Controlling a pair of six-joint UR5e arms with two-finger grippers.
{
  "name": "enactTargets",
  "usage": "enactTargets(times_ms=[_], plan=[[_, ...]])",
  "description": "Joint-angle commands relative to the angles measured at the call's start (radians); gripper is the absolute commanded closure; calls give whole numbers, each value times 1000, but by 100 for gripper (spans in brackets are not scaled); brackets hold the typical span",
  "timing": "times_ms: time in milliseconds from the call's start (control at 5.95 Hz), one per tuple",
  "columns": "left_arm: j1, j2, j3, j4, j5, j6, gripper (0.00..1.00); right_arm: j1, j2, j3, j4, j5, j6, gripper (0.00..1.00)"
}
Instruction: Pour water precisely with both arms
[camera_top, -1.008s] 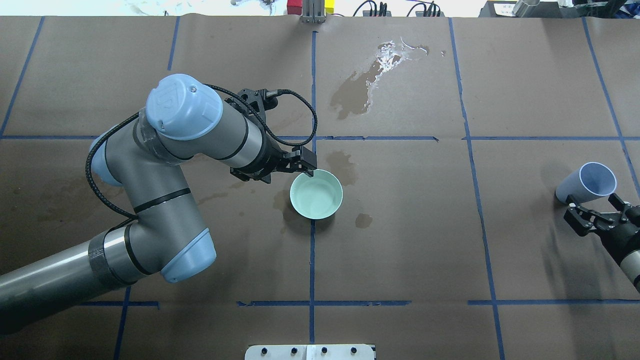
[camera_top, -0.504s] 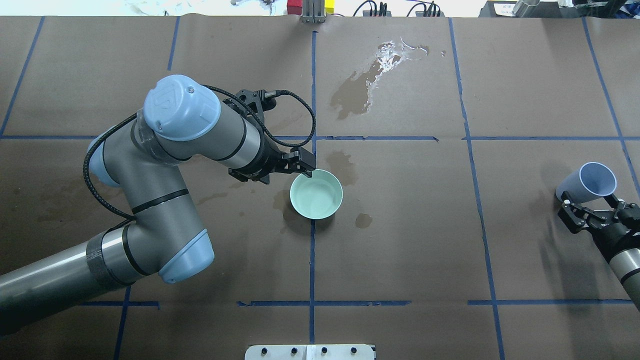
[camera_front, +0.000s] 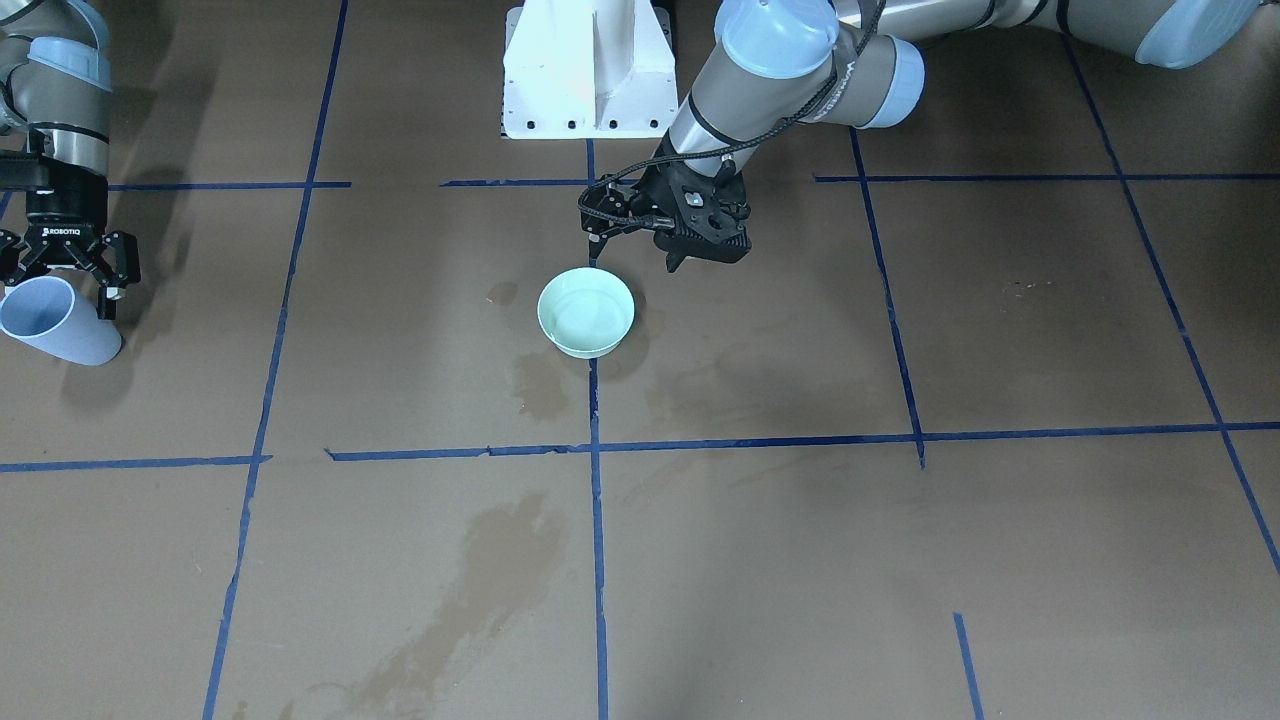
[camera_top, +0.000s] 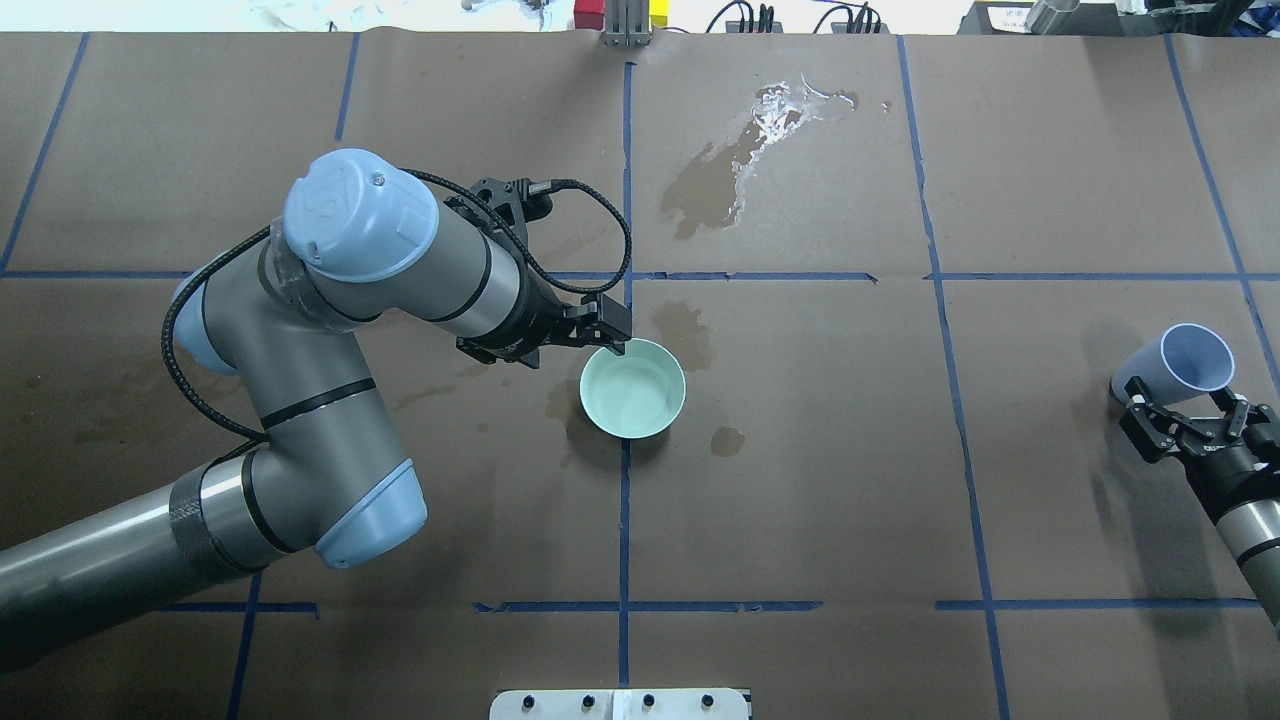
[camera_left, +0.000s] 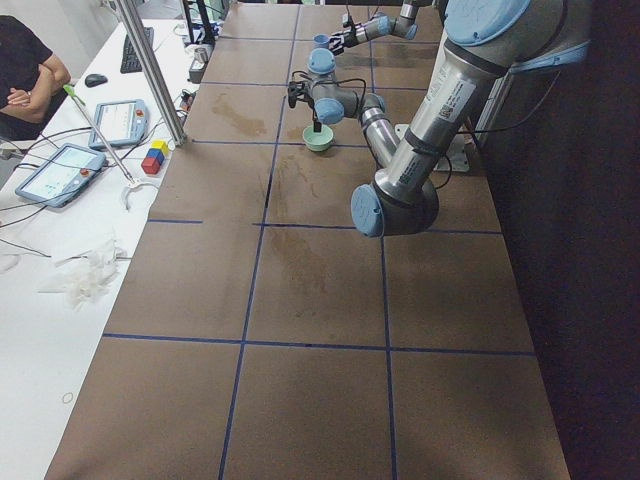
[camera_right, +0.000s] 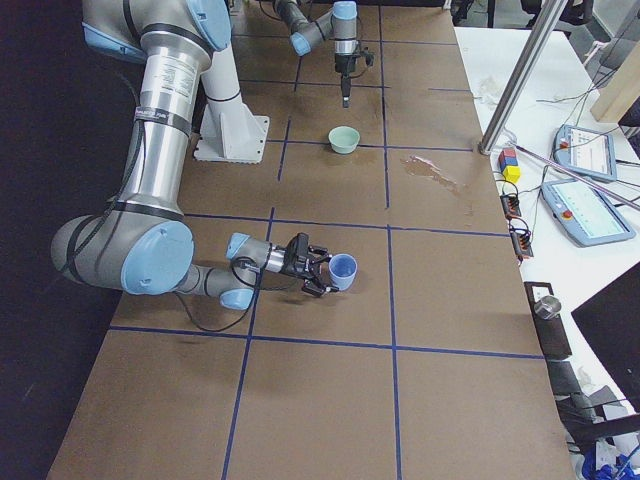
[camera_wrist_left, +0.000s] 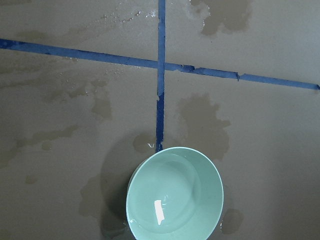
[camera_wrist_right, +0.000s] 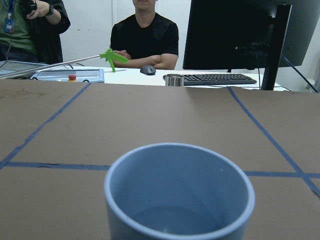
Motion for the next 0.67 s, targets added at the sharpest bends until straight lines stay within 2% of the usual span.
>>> enactTargets(times_ms=[0, 504], plan=[[-1, 0, -8, 0, 2, 0, 1, 0, 31, -21, 11, -21, -11, 1], [-1, 2, -8, 0, 2, 0, 1, 0, 48, -44, 14, -19, -37, 1]])
